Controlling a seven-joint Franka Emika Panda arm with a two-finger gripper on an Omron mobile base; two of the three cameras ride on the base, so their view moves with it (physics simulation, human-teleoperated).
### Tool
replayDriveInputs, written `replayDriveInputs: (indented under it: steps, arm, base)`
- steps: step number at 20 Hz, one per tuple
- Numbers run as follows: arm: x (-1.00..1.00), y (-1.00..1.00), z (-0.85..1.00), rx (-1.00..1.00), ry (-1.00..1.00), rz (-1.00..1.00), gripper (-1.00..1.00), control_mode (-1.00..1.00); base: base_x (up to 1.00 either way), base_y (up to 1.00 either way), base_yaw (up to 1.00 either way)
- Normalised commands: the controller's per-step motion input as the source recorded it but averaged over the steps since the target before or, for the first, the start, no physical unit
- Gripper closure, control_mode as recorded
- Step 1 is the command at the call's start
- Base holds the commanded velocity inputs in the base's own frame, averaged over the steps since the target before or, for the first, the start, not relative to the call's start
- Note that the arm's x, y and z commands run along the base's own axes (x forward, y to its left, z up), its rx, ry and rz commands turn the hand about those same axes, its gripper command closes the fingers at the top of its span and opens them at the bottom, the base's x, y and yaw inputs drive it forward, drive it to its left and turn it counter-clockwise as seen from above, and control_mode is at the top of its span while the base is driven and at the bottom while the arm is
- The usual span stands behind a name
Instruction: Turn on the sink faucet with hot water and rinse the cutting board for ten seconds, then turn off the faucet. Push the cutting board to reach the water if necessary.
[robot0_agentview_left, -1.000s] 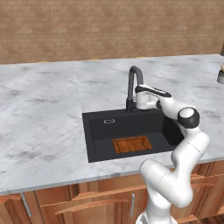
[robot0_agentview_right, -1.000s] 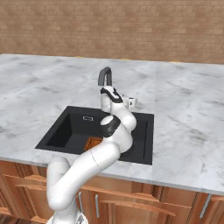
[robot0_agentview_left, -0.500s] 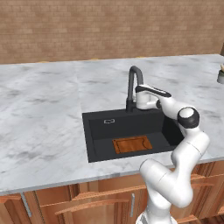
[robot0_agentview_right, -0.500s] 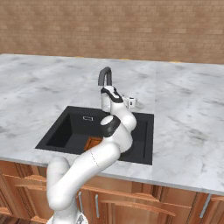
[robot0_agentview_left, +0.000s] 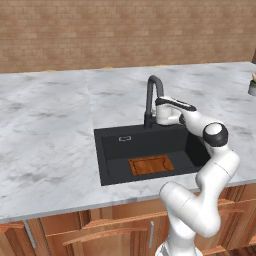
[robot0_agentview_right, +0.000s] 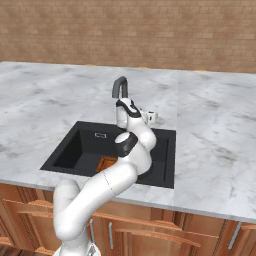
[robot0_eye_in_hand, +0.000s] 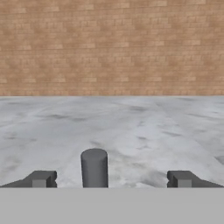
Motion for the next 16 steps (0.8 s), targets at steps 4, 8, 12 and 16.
replayDriveInputs:
  steps: [4, 8, 12, 16]
  arm:
    - [0.00, -0.04, 0.00, 0.00, 0.00, 0.00, -1.00, -1.00]
    - [0.00, -0.04, 0.00, 0.00, 0.00, 0.00, -1.00, -1.00]
    - [0.00, -0.06, 0.00, 0.00, 0.00, 0.00, -1.00, -1.00]
    - [0.00, -0.09, 0.00, 0.00, 0.00, 0.00, -1.00, -1.00]
  base:
    - [0.00, 0.00, 0.00]
    - [0.00, 0.00, 0.00]
    - [0.00, 0.00, 0.00]
    - [0.00, 0.00, 0.00]
